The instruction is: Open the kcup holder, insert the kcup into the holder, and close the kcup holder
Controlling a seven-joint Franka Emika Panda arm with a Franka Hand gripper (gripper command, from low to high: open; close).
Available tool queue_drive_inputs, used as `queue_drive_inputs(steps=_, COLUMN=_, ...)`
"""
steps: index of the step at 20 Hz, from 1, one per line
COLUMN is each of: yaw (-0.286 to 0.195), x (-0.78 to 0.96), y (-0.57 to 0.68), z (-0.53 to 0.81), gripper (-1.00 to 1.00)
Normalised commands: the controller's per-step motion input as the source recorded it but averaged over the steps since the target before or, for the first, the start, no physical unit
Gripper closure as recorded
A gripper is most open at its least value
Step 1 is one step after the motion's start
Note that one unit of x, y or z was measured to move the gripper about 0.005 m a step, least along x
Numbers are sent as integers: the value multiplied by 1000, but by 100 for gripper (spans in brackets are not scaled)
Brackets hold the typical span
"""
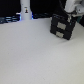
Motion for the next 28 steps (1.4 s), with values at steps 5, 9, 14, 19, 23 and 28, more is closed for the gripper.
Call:
queue_drive_inputs(steps=5, yaw=117, x=13, y=609, z=-1, gripper=-100)
queue_drive_inputs(steps=9, yaw=114, x=0, y=609, z=0, gripper=-100)
queue_drive_inputs(steps=14, yaw=100, x=-20, y=581, z=0, gripper=-100)
queue_drive_inputs(steps=19, yaw=63, x=-10, y=318, z=68, gripper=-100)
queue_drive_inputs(steps=23, yaw=-14, x=5, y=79, z=359, gripper=-100)
queue_drive_inputs(steps=28, yaw=-10, x=11, y=70, z=332, gripper=-100)
